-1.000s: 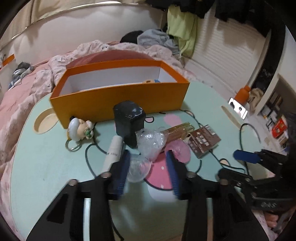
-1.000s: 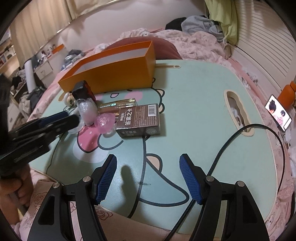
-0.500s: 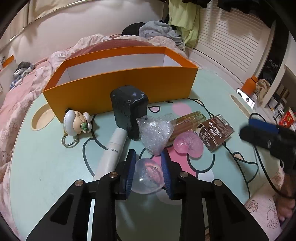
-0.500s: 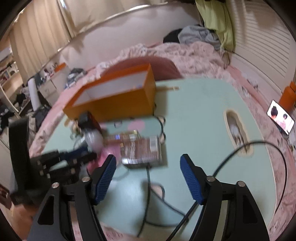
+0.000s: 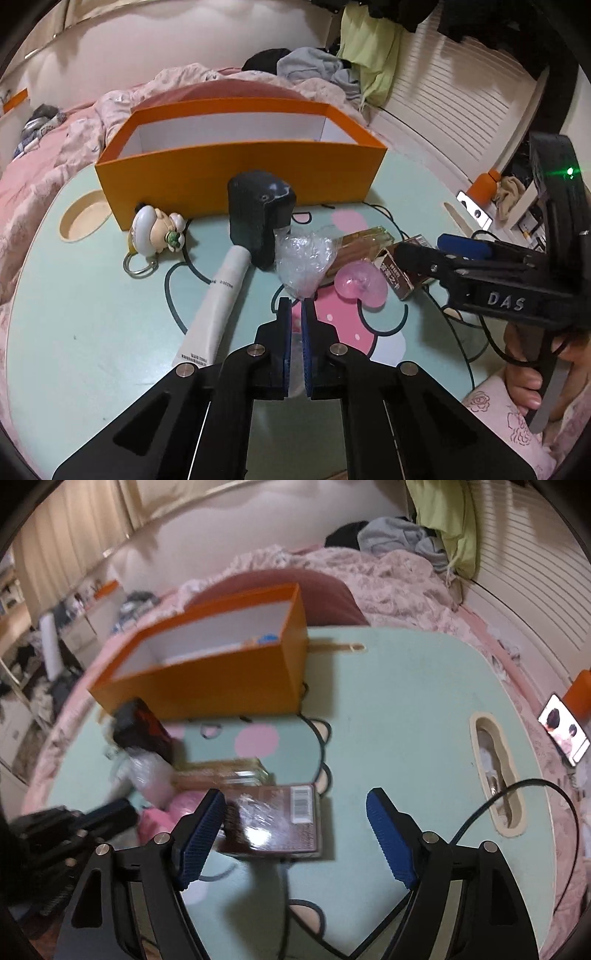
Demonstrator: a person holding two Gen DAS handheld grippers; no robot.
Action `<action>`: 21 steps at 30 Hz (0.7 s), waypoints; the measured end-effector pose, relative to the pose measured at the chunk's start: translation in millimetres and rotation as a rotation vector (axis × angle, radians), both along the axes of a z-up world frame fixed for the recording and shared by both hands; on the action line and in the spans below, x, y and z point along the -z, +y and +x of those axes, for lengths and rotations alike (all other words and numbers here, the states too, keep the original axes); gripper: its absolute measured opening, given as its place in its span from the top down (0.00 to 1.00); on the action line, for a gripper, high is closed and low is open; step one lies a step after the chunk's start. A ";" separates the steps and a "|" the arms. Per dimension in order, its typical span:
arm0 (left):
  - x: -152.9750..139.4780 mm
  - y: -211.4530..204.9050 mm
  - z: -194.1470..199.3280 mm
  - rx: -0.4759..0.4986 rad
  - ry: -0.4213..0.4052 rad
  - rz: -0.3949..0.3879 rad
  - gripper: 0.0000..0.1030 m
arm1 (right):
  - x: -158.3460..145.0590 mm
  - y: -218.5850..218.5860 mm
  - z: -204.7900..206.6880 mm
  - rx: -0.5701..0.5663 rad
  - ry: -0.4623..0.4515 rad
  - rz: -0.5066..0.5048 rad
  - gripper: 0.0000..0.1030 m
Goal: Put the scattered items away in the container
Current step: 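Grasp the clear heart with the left tool while the right tool grasps the card pack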
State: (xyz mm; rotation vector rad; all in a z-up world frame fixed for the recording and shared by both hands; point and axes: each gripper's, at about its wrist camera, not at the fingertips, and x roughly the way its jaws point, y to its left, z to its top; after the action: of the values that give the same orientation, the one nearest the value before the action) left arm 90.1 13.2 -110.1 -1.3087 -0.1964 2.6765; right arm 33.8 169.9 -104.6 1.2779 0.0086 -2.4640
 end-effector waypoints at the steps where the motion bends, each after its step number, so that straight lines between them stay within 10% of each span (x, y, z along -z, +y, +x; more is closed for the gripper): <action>1: -0.3 0.0 1.1 -0.004 0.001 0.000 0.90 | 0.1 1.7 0.1 0.001 -0.001 -0.010 0.34; 3: 0.0 -1.5 3.0 -0.015 0.004 0.003 0.77 | -2.2 4.8 1.2 -0.004 0.002 -0.031 0.51; 10: 5.8 -1.2 5.3 -0.004 -0.009 0.007 0.68 | -3.3 9.2 5.2 0.001 0.018 -0.032 0.52; 21: 5.7 13.7 6.3 0.046 -0.007 -0.064 0.42 | 4.1 1.5 4.0 -0.017 -0.002 0.023 0.31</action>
State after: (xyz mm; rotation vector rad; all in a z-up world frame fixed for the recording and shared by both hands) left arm 96.3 26.9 -115.8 -1.3236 -0.0809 2.6613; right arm 37.9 171.4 -108.7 1.2842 0.0468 -2.4554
